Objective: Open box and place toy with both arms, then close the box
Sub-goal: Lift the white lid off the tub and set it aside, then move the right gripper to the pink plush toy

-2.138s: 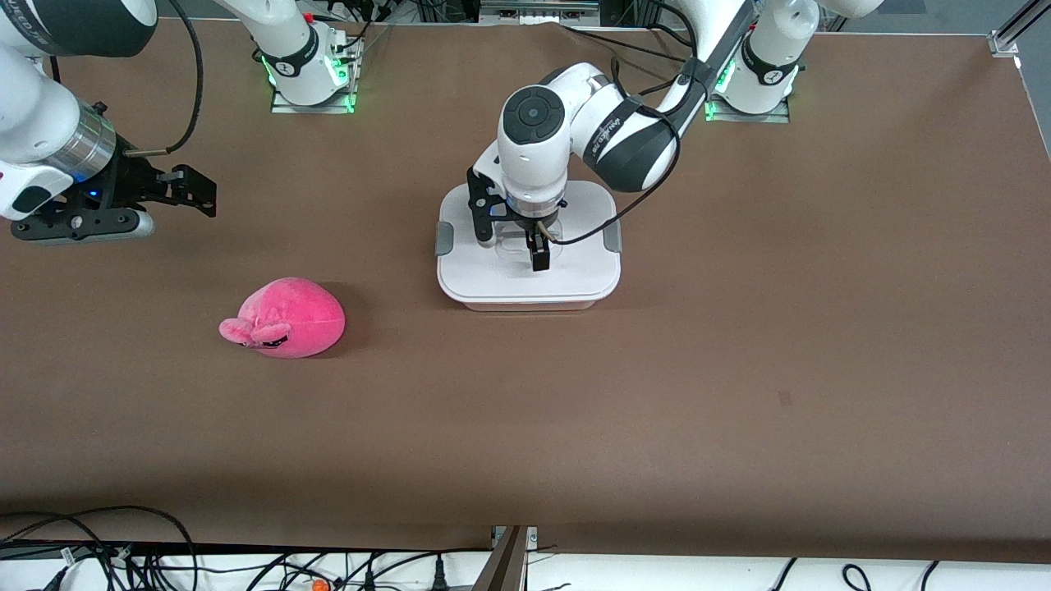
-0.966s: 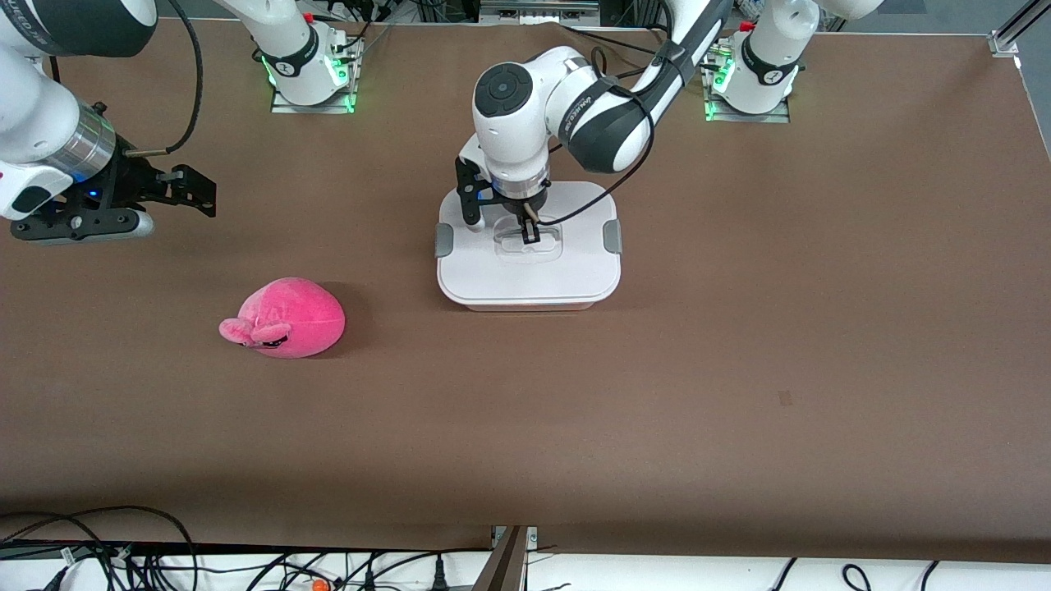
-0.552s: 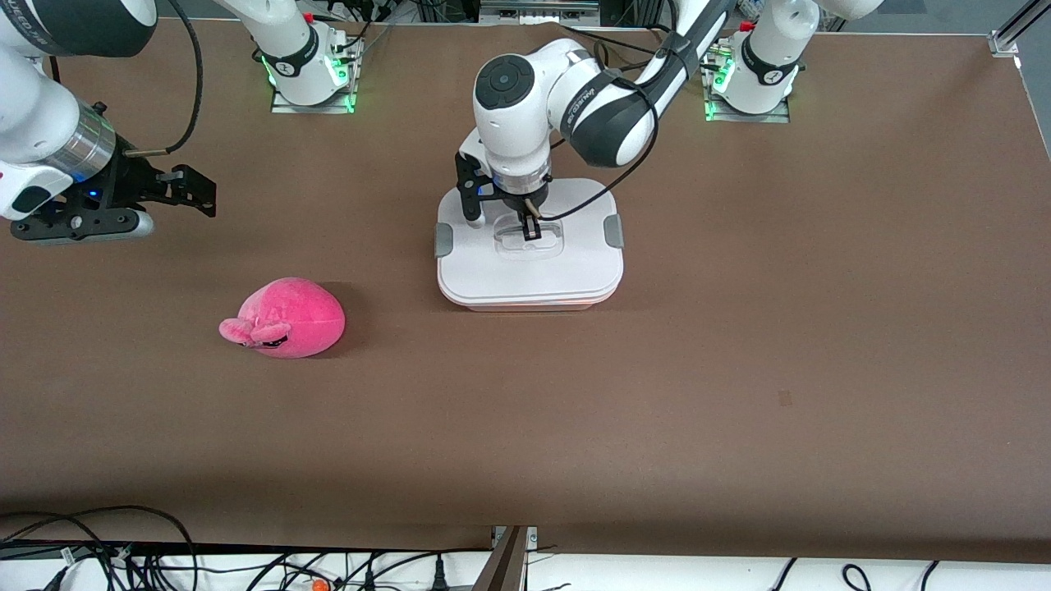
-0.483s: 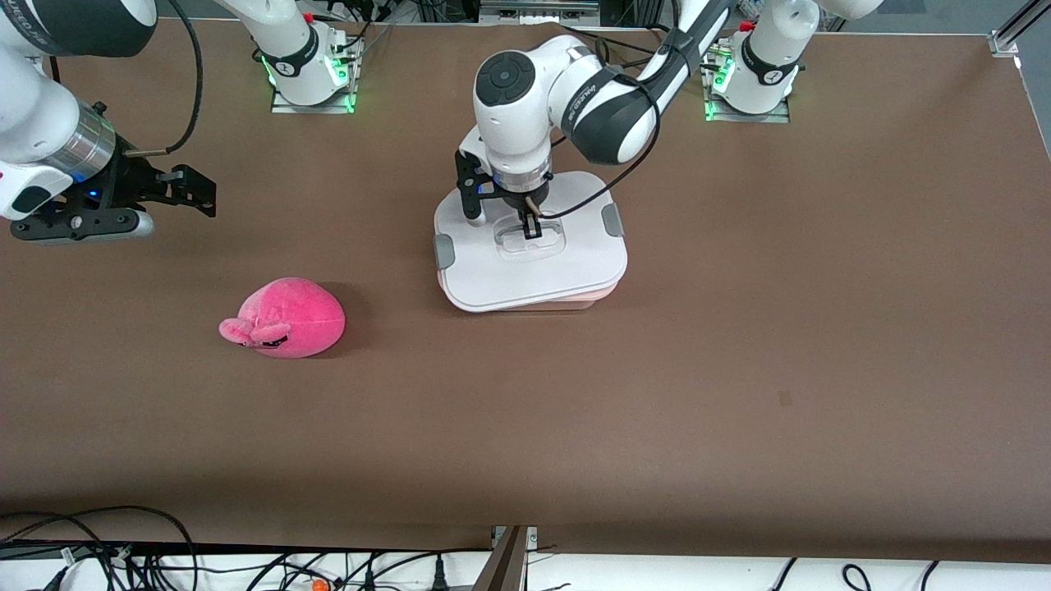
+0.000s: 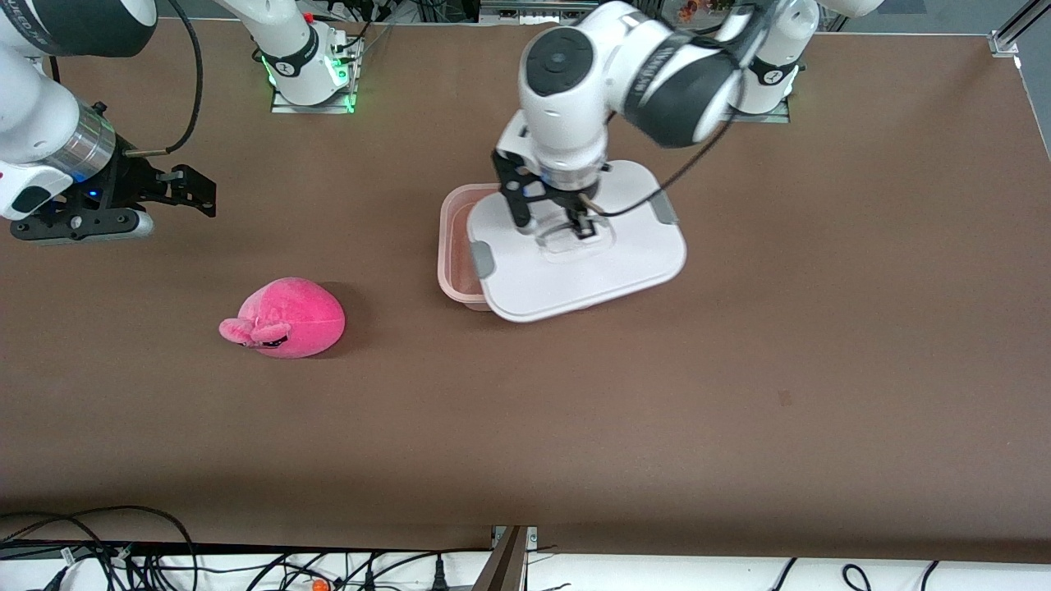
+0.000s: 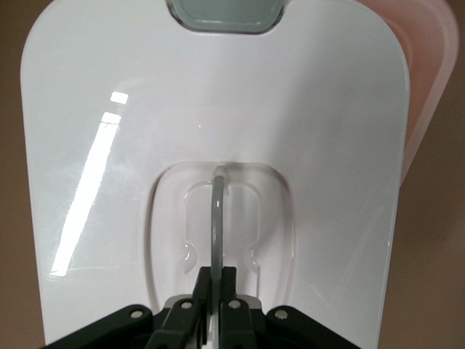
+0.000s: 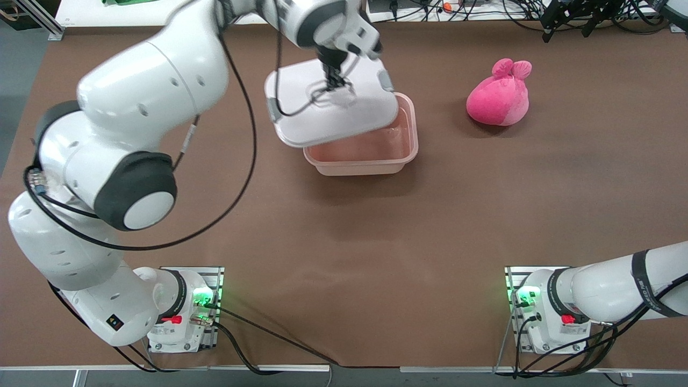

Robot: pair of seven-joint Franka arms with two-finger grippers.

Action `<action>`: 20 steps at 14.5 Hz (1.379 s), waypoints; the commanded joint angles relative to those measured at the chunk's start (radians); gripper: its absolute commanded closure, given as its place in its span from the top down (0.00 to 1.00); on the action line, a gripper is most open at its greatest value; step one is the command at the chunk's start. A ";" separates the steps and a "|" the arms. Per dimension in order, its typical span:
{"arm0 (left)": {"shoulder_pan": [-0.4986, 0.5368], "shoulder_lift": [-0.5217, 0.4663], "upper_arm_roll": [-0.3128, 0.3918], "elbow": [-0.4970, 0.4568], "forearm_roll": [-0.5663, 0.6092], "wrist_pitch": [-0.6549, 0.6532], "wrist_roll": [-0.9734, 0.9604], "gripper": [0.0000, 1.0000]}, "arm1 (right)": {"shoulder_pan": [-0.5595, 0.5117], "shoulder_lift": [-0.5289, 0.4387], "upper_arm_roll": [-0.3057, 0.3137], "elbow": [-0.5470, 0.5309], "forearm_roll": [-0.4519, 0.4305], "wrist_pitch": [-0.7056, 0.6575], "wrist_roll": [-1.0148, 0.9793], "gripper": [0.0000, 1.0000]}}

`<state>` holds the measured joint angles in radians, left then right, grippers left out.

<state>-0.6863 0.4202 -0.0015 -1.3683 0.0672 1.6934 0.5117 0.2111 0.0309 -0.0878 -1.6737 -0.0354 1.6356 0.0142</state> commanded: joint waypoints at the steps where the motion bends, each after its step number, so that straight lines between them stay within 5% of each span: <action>1: 0.134 -0.058 -0.011 -0.003 -0.038 -0.058 0.144 0.00 | -0.004 0.004 0.000 0.017 0.015 -0.017 -0.013 1.00; 6: 0.374 -0.058 -0.002 0.101 -0.040 -0.225 0.466 0.00 | -0.004 0.004 0.000 0.017 0.015 -0.017 -0.013 1.00; 11: 0.588 -0.057 0.001 0.113 -0.027 -0.233 0.738 0.00 | -0.004 0.004 0.000 0.017 0.015 -0.017 -0.013 1.00; 20: 0.769 -0.037 0.003 0.107 0.063 -0.232 0.975 0.00 | -0.006 0.004 -0.001 0.018 0.015 -0.016 -0.013 1.00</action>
<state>0.0600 0.3693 0.0123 -1.2810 0.0838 1.4778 1.4301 0.2104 0.0309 -0.0885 -1.6737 -0.0354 1.6353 0.0141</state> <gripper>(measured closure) 0.930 0.000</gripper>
